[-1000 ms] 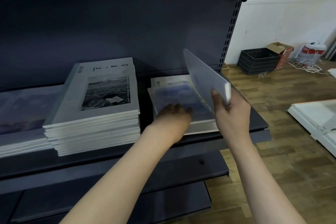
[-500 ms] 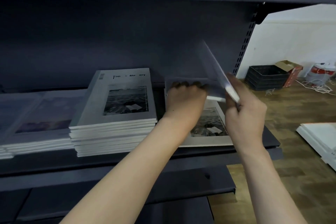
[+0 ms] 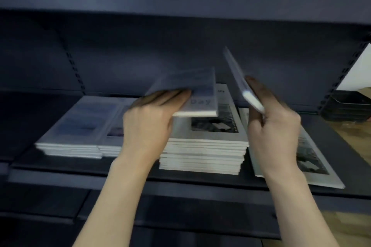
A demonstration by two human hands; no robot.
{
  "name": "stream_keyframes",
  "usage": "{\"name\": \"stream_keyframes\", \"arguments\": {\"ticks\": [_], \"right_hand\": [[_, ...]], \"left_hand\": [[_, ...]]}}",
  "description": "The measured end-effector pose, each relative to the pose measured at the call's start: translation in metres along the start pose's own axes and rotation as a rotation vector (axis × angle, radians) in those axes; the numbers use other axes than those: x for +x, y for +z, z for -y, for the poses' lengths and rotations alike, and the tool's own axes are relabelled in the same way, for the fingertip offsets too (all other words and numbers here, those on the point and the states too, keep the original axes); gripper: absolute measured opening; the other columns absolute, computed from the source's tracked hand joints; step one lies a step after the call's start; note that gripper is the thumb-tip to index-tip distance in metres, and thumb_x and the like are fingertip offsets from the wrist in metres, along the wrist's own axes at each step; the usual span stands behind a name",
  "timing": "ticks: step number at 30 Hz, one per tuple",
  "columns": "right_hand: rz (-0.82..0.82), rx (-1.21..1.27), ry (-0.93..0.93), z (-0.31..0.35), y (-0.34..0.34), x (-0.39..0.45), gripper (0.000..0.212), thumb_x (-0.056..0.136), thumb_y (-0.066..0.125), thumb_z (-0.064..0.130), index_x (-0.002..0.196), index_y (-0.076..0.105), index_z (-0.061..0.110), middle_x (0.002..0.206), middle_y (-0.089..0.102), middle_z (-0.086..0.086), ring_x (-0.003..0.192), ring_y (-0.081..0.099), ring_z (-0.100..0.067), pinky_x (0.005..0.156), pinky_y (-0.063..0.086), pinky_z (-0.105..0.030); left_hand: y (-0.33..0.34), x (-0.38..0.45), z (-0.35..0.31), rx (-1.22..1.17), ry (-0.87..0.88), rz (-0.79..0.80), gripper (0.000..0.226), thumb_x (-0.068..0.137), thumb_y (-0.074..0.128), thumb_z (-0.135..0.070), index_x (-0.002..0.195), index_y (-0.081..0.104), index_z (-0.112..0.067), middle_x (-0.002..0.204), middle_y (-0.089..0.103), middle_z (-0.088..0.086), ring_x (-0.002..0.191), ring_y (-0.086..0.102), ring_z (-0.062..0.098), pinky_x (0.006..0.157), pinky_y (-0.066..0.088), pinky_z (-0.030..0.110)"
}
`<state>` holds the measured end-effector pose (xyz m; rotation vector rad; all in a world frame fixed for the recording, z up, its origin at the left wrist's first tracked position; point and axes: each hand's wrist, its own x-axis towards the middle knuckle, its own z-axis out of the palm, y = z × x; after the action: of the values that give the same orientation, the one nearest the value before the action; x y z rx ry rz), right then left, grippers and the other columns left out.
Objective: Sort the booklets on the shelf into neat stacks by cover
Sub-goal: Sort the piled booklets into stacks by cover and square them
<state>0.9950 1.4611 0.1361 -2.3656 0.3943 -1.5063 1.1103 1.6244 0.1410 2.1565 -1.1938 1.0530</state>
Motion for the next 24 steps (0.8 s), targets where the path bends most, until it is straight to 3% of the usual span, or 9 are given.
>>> {"name": "stream_keyframes", "arguments": {"ticks": [7,13,15,18,21,24], "right_hand": [[0.116,-0.081,-0.147,0.068,0.067,-0.015,0.069,0.064,0.048,-0.008,0.125,0.059,0.023,0.121,0.064,0.004,0.098,0.066,-0.021,0.064,0.052,-0.028],[0.112,-0.044,-0.192,0.124,0.118,-0.021,0.075,0.057,0.050,-0.014,0.122,0.062,0.020,0.120,0.064,0.000,0.106,0.063,-0.022,0.081,0.050,-0.032],[0.144,-0.042,-0.248,0.136,0.134,-0.023,0.068,0.061,0.045,-0.008,0.120,0.063,0.019,0.119,0.065,0.000,0.106,0.063,-0.021,0.089,0.049,-0.035],[0.245,-0.044,-0.301,0.145,0.160,-0.031,0.057,0.068,0.038,0.006,0.115,0.068,0.017,0.115,0.067,-0.001,0.103,0.065,-0.019,0.091,0.051,-0.038],[0.300,-0.096,-0.278,0.145,0.184,-0.048,0.062,0.066,0.036,-0.004,0.115,0.067,0.017,0.116,0.067,-0.001,0.103,0.065,-0.020,0.092,0.048,-0.037],[0.319,-0.131,-0.267,0.144,0.200,-0.062,0.069,0.059,0.047,-0.014,0.118,0.065,0.018,0.119,0.065,-0.001,0.108,0.063,-0.025,0.095,0.045,-0.042]], "left_hand": [[-0.032,-0.046,0.103,0.060,-0.033,0.107,0.064,0.060,0.038,0.006,0.112,0.068,-0.018,0.110,0.069,-0.001,0.099,0.066,0.020,0.072,0.053,0.028],[-0.060,-0.066,0.170,0.184,-0.118,0.116,0.066,0.057,0.048,0.008,0.112,0.068,-0.022,0.109,0.069,-0.004,0.094,0.066,0.021,0.068,0.034,0.028],[-0.063,-0.075,0.187,0.206,-0.142,0.121,0.066,0.058,0.049,0.009,0.113,0.067,-0.023,0.110,0.069,-0.006,0.094,0.065,0.019,0.071,0.031,0.028],[-0.061,-0.090,0.209,0.190,-0.160,0.144,0.064,0.061,0.053,0.007,0.114,0.066,-0.025,0.111,0.068,-0.008,0.095,0.061,0.017,0.073,0.028,0.027],[-0.053,-0.105,0.225,0.182,-0.136,0.190,0.060,0.065,0.046,0.005,0.112,0.067,-0.025,0.108,0.069,-0.008,0.094,0.063,0.019,0.074,0.031,0.029],[-0.045,-0.113,0.234,0.164,-0.130,0.232,0.062,0.067,0.035,0.002,0.114,0.067,-0.026,0.112,0.067,-0.010,0.098,0.065,0.015,0.076,0.032,0.029]]}}
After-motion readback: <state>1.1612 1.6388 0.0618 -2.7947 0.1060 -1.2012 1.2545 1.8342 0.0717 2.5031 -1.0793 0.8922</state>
